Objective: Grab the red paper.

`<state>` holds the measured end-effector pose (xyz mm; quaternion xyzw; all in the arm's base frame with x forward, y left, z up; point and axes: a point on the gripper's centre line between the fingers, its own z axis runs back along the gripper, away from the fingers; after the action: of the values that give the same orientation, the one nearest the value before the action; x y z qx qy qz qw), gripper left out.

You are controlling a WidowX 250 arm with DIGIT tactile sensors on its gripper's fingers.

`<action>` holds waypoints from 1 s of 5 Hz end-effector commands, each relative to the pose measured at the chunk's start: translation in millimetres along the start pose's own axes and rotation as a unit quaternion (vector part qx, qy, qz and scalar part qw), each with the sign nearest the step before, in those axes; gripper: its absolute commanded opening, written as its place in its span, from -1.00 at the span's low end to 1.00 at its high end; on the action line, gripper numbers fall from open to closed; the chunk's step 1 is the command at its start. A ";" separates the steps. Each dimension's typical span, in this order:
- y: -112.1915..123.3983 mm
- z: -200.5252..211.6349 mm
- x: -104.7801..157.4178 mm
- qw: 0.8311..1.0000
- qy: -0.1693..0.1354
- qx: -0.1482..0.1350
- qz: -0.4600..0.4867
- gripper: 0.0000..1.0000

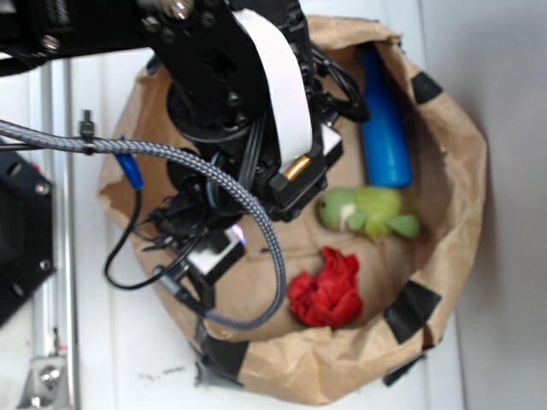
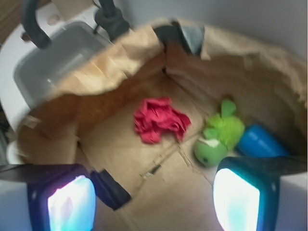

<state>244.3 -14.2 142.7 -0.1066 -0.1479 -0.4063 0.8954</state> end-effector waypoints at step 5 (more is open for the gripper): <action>17.4 -45.3 39.9 0.985 -0.019 -0.045 -0.167 1.00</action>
<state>294.0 -42.8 90.1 -0.1511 -0.1314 -0.5375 0.8192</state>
